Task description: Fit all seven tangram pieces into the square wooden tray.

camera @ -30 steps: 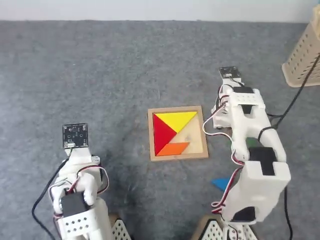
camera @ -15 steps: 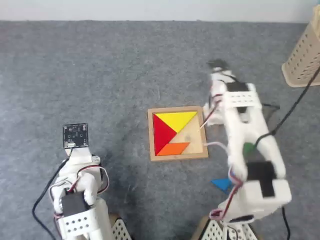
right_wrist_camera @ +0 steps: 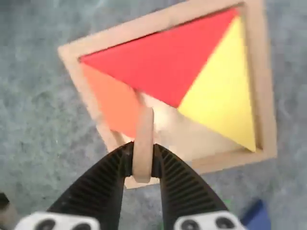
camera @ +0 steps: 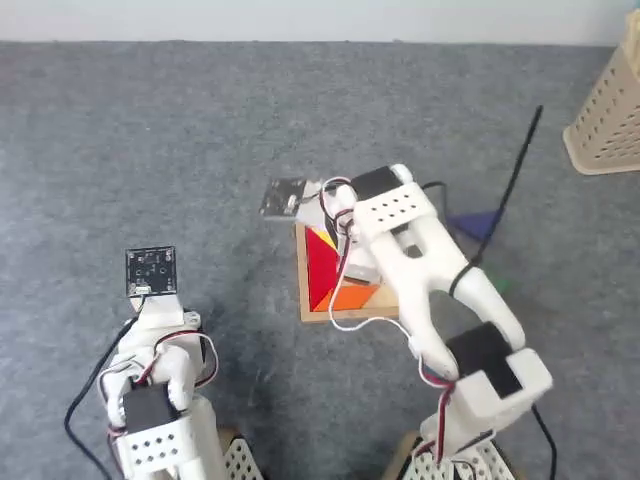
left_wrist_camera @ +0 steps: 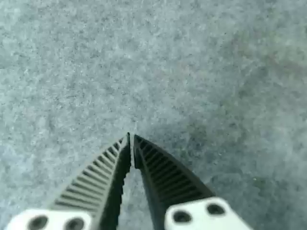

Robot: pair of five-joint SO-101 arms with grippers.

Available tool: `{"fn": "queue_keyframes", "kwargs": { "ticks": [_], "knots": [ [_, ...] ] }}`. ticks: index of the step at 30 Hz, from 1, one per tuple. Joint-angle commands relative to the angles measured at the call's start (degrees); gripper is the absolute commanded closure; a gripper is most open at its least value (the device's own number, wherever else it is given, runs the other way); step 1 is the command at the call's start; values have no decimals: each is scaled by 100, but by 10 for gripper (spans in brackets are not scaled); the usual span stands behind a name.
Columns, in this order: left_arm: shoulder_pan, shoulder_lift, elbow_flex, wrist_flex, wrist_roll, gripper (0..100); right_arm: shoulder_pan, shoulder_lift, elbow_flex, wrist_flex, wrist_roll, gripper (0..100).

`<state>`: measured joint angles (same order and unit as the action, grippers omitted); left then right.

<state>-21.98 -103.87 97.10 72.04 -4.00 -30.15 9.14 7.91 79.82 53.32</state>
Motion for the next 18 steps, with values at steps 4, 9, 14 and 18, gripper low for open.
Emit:
{"fn": "queue_keyframes", "kwargs": {
  "ticks": [4,9,14,18],
  "knots": [
    [18,-79,-57,35,53,987,-57,127,-360,-13,642,991],
    [18,-79,-57,35,53,987,-57,136,-343,-119,1046,991],
    [18,-79,-57,35,53,987,-66,145,-325,-119,1160,990],
    [18,-79,-57,35,53,987,-198,154,-229,-163,1134,990]
  ]
}}
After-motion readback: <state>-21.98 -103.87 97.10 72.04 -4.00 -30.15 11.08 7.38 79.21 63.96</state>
